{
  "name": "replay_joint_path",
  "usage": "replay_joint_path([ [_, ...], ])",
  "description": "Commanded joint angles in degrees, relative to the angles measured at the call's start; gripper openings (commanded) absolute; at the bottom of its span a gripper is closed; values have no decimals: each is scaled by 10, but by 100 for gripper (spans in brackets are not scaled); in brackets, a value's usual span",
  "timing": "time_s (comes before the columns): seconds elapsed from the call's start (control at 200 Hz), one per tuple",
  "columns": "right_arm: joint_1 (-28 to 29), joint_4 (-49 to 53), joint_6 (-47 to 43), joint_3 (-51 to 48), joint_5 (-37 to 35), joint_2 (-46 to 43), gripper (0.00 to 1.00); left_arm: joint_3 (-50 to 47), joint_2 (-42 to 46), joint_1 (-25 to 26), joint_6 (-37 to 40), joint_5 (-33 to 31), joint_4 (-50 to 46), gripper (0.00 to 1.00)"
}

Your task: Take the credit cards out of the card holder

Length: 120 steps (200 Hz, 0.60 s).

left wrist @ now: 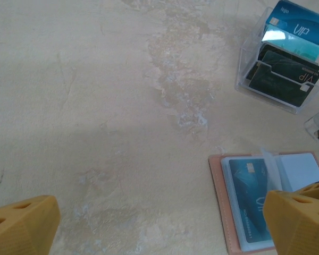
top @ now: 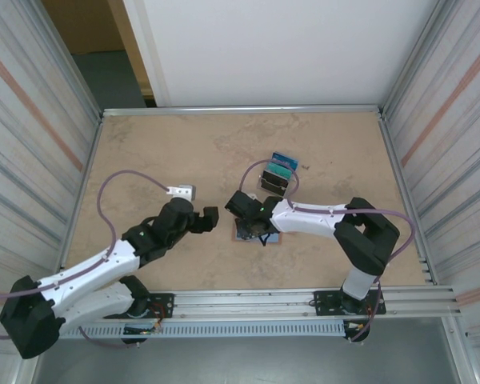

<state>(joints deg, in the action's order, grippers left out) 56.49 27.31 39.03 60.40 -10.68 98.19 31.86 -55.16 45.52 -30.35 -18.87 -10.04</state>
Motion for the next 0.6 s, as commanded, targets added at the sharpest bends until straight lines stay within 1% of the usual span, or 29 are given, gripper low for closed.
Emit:
replay_joint_path([
  [0.0, -8, 24, 27, -11, -30, -26, 30, 34, -30, 8, 24, -5, -1, 99],
  [0.311, -24, 39, 58, -46, -42, -64, 30, 77, -124, 29, 43, -4, 14, 99],
  [0.596, -42, 43, 85, -92, -46, -104, 31, 90, -182, 37, 59, 20, 52, 99],
])
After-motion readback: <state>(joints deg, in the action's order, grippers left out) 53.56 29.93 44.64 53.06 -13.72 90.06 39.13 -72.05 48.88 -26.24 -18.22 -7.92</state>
